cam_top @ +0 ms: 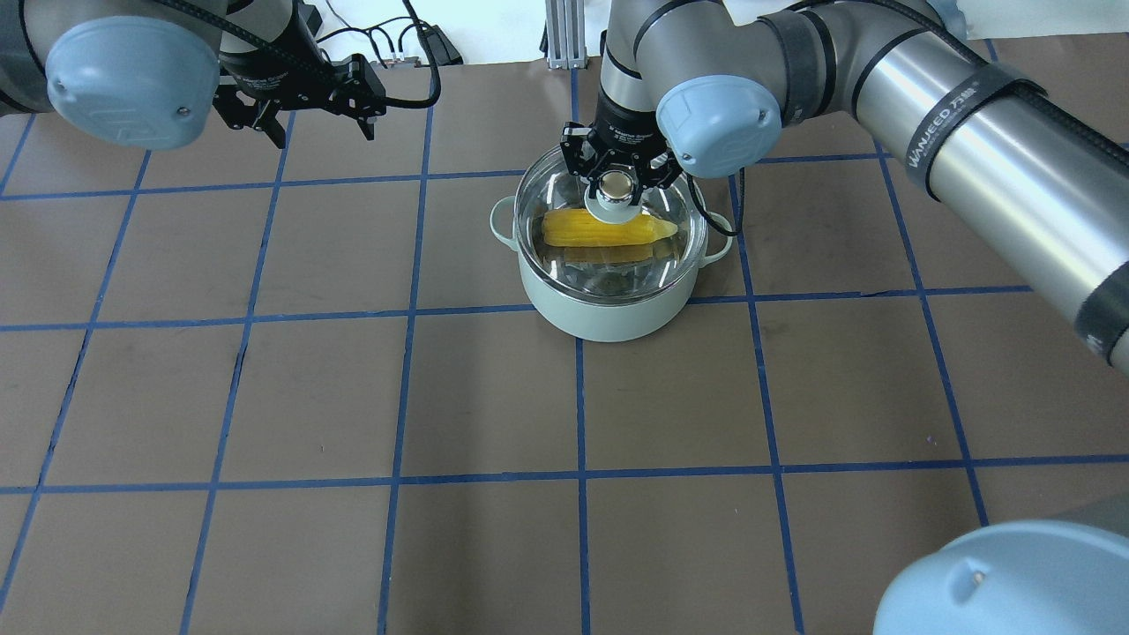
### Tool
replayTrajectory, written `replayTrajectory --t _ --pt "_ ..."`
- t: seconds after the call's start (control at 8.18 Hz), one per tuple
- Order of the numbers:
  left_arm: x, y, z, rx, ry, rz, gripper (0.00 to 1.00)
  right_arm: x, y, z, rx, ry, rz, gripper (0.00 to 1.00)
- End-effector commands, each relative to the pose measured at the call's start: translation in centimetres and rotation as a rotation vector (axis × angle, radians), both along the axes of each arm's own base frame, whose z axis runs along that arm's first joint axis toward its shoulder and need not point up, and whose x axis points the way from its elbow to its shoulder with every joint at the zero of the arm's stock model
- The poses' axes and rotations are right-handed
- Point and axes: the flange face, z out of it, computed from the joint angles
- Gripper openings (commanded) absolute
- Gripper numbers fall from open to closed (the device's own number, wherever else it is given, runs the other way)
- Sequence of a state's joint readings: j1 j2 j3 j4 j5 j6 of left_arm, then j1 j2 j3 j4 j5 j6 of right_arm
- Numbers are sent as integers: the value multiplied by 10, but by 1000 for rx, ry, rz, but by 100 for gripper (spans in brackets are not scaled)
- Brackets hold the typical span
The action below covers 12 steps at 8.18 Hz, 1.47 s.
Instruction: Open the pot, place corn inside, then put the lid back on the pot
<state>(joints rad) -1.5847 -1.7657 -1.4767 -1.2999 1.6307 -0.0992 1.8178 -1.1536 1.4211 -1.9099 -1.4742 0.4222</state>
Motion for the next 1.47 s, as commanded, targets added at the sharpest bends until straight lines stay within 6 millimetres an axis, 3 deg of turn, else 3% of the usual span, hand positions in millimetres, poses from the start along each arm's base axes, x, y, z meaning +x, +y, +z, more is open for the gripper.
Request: replayTrajectory --t 0.0,0.37,0.61,0.73,1.1,1.22,1.35 --pt "-2 5 6 1 -6 -3 100 0 1 0 1 0 -4 72" --pt "-2 2 1 8 5 -10 100 0 4 10 -13 -8 1 91" --pt "-1 2 3 7 -1 -15 100 -12 13 48 -60 -10 6 100" --pt "-2 2 3 5 -2 -16 100 -29 22 70 -62 11 53 100" --pt "-2 3 5 2 1 -6 100 -152 61 151 -15 77 173 100" --pt "-2 3 6 3 0 -6 100 -193 75 169 -5 115 204 100" --pt "-2 5 3 36 -1 -6 100 -207 80 175 -2 110 213 100"
